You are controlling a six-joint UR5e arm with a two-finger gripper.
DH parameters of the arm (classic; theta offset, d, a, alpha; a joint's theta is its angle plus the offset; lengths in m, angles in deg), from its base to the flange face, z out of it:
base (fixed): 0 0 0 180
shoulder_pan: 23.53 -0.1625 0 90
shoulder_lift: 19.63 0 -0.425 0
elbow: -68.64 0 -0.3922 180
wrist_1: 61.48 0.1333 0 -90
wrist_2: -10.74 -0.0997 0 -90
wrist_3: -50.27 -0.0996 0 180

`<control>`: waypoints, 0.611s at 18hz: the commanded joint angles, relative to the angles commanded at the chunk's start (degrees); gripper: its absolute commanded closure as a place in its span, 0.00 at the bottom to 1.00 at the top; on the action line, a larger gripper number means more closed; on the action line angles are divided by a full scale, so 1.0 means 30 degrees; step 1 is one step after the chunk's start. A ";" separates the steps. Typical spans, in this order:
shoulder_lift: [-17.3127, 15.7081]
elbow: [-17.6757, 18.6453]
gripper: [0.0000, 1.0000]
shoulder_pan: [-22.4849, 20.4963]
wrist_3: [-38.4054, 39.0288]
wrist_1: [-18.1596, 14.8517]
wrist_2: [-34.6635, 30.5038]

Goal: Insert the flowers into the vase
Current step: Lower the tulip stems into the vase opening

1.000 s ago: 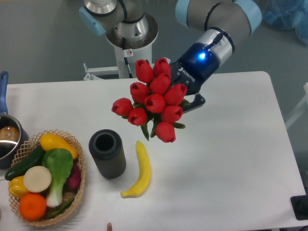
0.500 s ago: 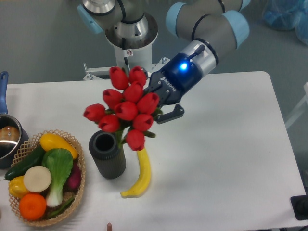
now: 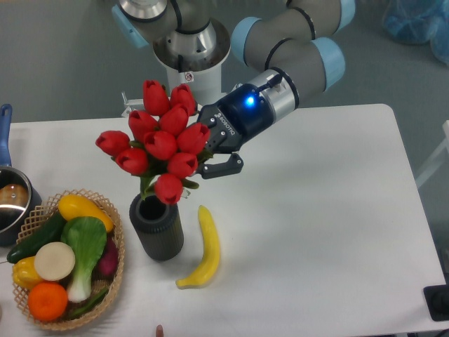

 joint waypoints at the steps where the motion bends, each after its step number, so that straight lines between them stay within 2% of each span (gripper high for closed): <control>1: -0.0059 0.0118 0.59 0.0029 -0.0030 0.0000 0.0205; 4: -0.0176 0.0411 0.59 0.0117 -0.0060 0.0000 0.0880; 11: -0.0060 0.0471 0.59 0.0966 -0.1172 0.0000 0.0968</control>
